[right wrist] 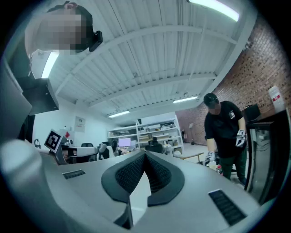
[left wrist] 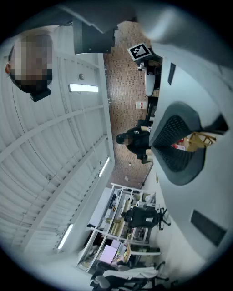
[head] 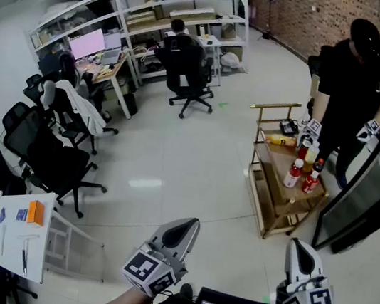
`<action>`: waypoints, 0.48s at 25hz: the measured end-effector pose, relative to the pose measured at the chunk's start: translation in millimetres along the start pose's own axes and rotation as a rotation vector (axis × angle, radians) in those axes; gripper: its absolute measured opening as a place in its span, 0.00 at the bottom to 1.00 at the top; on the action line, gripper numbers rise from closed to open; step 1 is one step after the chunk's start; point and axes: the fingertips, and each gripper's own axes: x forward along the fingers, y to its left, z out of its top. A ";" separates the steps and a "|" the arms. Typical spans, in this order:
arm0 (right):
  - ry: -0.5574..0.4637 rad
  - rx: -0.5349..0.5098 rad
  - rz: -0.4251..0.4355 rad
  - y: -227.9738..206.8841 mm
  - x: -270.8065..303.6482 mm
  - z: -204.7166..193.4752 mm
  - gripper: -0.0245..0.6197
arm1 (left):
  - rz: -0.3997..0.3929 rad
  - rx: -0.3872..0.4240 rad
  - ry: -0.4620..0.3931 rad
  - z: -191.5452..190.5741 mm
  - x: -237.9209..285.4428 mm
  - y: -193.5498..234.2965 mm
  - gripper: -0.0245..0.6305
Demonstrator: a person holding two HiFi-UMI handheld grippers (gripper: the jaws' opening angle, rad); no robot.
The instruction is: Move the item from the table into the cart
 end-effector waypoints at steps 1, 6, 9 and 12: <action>0.008 0.002 0.004 19.2 12.2 -4.5 0.04 | 0.024 0.000 -0.004 4.4 -20.8 21.2 0.04; 0.035 -0.017 0.116 152.9 74.7 -23.6 0.04 | 0.190 0.009 -0.057 25.7 -152.8 130.5 0.04; 0.044 -0.019 0.234 269.7 118.9 -36.9 0.04 | 0.316 0.008 -0.082 36.2 -260.0 199.5 0.04; 0.041 -0.010 0.359 402.4 172.0 -50.6 0.04 | 0.441 -0.008 -0.098 44.2 -373.6 275.8 0.04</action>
